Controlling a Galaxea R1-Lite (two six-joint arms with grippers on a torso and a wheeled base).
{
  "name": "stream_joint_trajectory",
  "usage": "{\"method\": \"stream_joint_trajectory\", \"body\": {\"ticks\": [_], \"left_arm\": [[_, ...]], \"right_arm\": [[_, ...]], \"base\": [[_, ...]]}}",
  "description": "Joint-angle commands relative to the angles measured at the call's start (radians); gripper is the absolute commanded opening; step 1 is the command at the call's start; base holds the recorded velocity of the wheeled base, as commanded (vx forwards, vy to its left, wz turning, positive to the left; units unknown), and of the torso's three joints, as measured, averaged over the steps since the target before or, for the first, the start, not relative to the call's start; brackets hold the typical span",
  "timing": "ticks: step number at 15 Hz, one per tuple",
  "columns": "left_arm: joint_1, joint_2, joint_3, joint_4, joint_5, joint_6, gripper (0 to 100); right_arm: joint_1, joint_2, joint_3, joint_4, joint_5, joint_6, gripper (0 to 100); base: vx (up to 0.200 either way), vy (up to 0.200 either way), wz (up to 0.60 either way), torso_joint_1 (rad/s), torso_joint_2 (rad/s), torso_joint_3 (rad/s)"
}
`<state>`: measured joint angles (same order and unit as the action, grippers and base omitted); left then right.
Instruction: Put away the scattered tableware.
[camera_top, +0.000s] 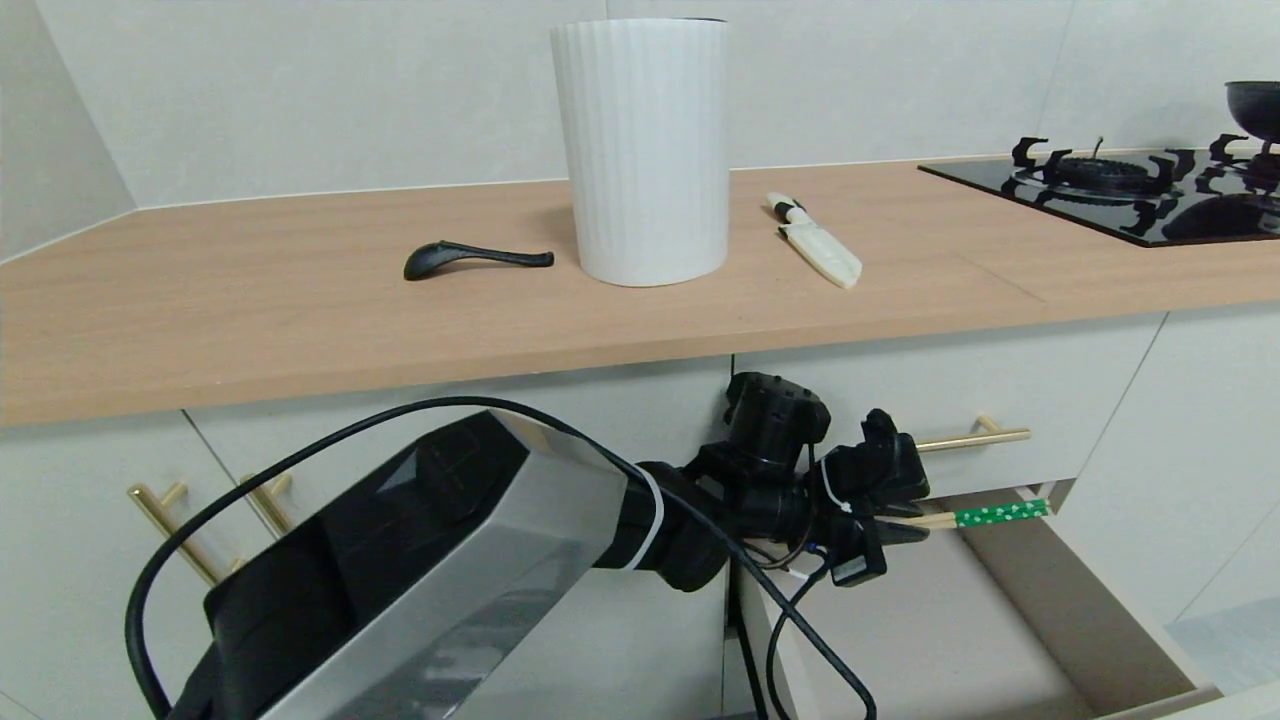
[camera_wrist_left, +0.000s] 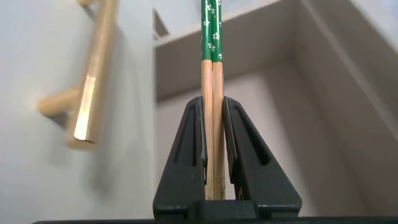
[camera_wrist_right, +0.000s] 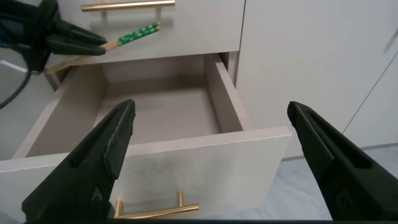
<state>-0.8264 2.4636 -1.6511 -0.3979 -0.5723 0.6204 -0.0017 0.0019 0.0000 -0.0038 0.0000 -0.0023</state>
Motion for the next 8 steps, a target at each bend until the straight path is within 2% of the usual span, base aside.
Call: {"method": "stream_joint_trajectory", "body": {"ticks": [1,5,8], "left_arm": [[-0.010,0.029,-0.035,0.036,-0.008,0.030,0],[-0.010,0.054,-0.108,0.182,-0.011,0.140,0],[-0.023,0.075,-0.145,0.200,-0.014,0.148,0]], "right_arm": [[0.000,0.000,0.000,0.001,0.002,-0.001,100],[0.000,0.000,0.000,-0.001,0.002,-0.001,100],[0.000,0.000,0.000,-0.001,0.002,-0.001,100]], "base": [[0.000,0.000,0.00,0.000,0.00,0.000],[0.000,0.000,0.00,0.000,0.00,0.000],[0.000,0.000,0.00,0.000,0.00,0.000]]}}
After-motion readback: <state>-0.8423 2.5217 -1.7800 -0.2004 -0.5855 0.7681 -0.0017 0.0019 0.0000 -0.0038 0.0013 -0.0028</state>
